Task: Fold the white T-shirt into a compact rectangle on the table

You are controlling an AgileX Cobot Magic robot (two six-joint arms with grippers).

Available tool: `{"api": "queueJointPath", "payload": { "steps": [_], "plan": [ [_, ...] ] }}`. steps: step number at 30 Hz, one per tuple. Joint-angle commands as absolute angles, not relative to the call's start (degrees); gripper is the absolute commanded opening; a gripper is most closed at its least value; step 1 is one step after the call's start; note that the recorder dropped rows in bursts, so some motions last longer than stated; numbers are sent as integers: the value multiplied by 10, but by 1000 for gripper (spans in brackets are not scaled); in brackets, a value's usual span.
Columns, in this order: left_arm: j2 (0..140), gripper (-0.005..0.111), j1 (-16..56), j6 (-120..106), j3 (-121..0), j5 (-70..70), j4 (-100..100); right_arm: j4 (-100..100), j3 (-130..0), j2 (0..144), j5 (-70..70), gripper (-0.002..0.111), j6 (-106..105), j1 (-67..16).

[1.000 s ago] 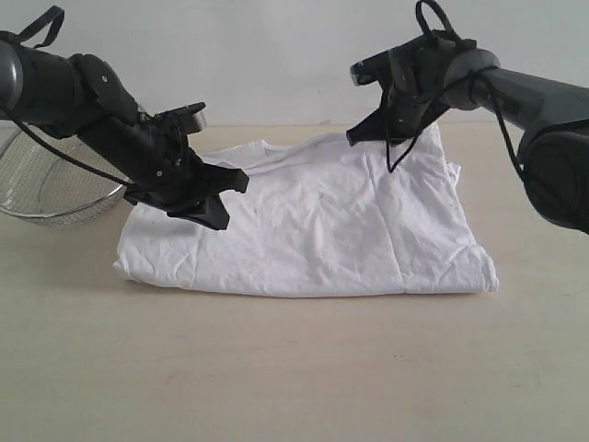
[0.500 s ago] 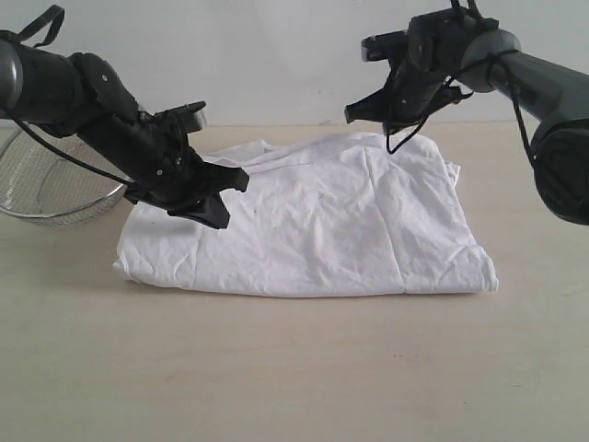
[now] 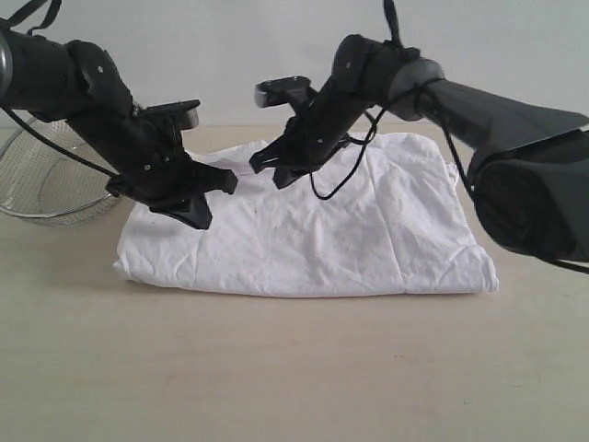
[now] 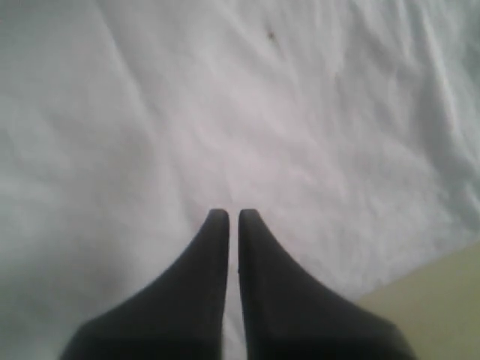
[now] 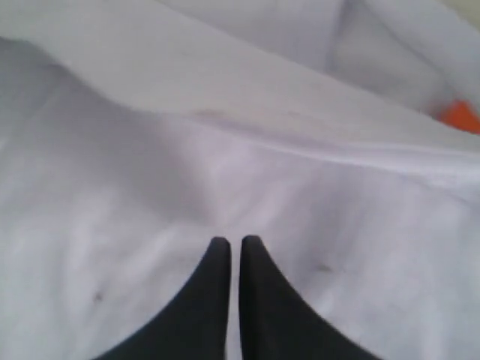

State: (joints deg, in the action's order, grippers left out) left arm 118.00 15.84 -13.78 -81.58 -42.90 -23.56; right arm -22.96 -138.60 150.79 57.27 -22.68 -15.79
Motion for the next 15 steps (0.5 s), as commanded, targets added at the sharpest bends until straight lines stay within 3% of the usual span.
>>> {"api": "queueJointPath", "payload": {
  "steps": [1, 15],
  "plan": [
    [1151, 4, 159, -7, -819, -461, -77, -247, -1389, 1504, 545, 0, -264, -185],
    [1175, 4, 159, 95, -762, -393, 5, -248, -1389, 1506, 468, 0, -293, -192]
  ]
}}
